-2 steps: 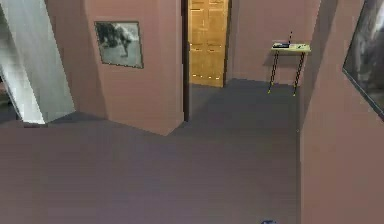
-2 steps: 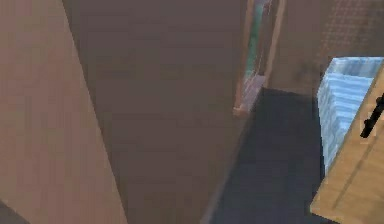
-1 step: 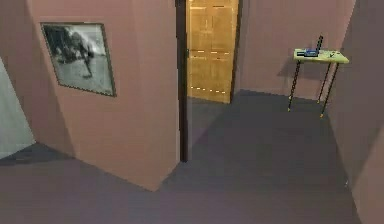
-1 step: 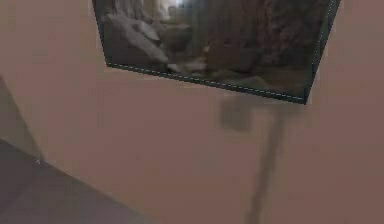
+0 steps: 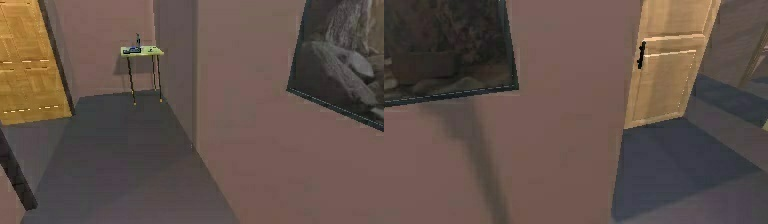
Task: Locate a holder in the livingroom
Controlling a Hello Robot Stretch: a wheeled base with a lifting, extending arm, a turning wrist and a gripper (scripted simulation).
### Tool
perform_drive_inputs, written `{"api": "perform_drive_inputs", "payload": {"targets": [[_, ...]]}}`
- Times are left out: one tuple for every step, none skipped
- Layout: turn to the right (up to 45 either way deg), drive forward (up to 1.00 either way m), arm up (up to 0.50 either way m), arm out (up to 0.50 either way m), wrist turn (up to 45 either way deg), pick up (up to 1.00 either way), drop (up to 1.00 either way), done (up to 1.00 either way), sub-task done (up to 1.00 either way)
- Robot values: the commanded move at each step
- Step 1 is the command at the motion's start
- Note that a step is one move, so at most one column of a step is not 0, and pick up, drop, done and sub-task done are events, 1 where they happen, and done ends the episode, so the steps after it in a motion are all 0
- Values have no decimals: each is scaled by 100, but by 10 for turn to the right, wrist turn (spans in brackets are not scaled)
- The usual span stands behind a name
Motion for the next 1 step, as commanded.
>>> {"api": "perform_drive_inputs", "payload": {"targets": [[30,0,0,0,0,0,0,0,0]]}}
